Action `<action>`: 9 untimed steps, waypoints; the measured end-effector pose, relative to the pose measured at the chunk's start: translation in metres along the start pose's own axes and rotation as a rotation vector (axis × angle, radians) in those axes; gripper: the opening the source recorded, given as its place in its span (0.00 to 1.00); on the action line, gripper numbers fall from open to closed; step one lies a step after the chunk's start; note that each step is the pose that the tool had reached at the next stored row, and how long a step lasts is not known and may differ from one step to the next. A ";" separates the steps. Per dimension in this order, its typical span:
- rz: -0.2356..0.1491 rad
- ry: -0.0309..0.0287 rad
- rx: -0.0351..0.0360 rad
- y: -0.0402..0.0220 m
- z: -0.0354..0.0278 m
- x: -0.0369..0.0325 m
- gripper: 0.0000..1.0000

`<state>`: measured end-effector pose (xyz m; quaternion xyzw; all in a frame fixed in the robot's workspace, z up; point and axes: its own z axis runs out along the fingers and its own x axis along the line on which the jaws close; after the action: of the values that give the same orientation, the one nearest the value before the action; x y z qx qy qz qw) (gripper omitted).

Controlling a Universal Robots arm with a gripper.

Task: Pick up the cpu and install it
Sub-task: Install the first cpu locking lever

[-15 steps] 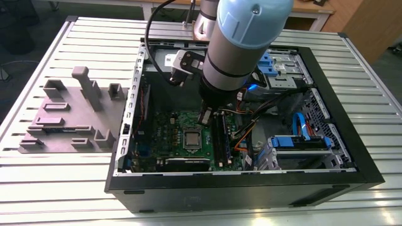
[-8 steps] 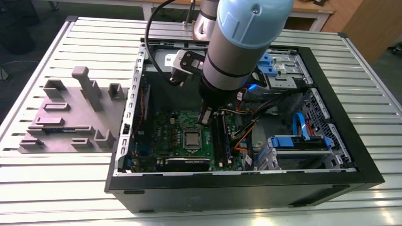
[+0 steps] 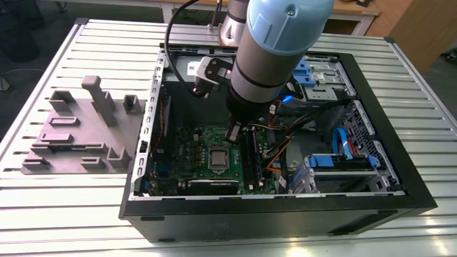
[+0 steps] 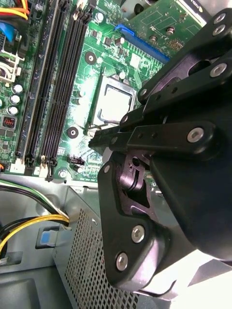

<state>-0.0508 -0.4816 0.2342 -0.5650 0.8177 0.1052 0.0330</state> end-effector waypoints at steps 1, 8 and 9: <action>0.000 0.0001 0.0000 0.0000 0.0000 0.0000 0.10; -0.072 0.0103 -0.0127 -0.0001 0.0007 0.0002 0.10; -0.082 0.0121 -0.0143 -0.0001 0.0008 0.0002 0.10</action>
<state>-0.0508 -0.4817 0.2334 -0.5990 0.7932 0.1062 0.0283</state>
